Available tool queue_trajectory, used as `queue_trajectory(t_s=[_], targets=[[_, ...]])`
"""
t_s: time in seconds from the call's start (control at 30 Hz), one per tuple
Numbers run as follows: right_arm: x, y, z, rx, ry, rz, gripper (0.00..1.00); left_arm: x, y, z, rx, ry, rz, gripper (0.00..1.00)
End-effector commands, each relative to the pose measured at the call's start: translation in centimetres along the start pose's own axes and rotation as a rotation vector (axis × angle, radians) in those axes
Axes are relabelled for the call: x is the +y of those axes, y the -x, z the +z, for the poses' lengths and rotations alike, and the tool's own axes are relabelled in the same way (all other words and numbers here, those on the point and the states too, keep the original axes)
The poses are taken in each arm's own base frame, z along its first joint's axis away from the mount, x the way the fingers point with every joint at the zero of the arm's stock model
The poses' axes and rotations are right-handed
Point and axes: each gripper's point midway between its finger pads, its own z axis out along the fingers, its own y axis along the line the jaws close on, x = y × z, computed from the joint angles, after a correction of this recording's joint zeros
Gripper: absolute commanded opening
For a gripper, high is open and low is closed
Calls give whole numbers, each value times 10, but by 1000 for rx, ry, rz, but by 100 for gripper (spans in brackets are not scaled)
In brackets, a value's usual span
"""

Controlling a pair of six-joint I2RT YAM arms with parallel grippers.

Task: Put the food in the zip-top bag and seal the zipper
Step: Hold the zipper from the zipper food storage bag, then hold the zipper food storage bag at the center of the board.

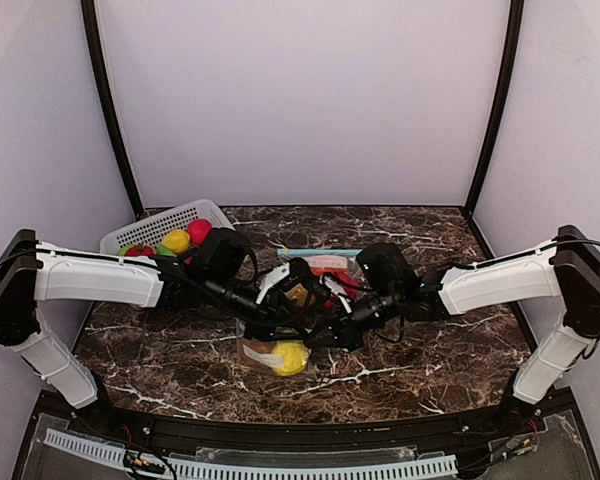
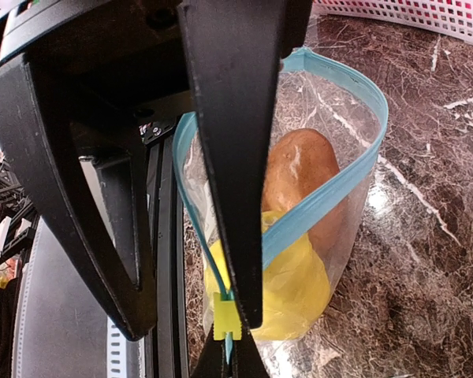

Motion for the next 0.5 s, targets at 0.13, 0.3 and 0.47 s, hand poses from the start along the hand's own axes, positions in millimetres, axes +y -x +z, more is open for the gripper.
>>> queue_trajectory(t_s=[0.13, 0.3, 0.47], targets=[[4, 17, -6, -51, 6, -36, 0, 1, -9, 3, 16, -2, -20, 28], [4, 16, -6, -50, 4, -37, 0, 6, -10, 8, 34, 0, -28, 26], [5, 16, -7, -50, 3, -36, 0, 11, -13, 10, 49, 18, -26, 25]])
